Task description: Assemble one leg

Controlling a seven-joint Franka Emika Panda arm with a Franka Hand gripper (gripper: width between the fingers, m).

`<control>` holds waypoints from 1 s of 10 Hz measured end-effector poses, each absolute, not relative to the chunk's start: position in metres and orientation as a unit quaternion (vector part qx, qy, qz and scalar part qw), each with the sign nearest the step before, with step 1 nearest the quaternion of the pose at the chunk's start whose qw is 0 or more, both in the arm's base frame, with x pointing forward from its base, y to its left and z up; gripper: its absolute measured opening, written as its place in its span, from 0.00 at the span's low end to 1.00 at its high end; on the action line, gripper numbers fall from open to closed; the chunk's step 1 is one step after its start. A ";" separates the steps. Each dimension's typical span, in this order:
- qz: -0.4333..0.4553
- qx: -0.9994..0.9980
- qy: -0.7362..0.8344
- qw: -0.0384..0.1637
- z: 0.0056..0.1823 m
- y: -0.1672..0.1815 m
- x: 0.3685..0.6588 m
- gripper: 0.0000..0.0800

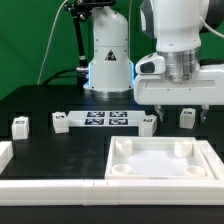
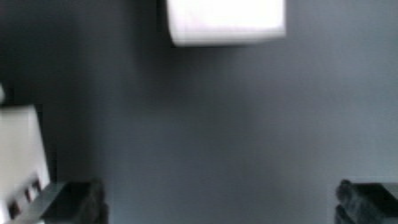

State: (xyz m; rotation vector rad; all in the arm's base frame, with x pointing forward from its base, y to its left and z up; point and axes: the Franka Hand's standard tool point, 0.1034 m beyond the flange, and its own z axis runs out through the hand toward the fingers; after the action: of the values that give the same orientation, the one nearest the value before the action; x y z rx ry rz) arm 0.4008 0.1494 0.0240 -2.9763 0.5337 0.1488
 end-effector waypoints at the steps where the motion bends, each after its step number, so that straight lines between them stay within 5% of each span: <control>1: 0.052 -0.982 0.175 0.055 0.022 0.150 0.391 0.81; 5: 0.084 -0.984 0.151 0.052 0.020 0.150 0.383 0.81; 10: 0.292 -0.946 0.125 0.064 0.022 0.148 0.375 0.81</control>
Offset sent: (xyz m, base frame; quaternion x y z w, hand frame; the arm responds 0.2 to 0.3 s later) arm 0.0000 0.0000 0.0000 0.0000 -0.0799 0.0000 0.9968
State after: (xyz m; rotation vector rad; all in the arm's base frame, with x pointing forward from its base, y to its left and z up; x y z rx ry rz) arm 0.3749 0.1482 0.0217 -2.8567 0.3775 0.8815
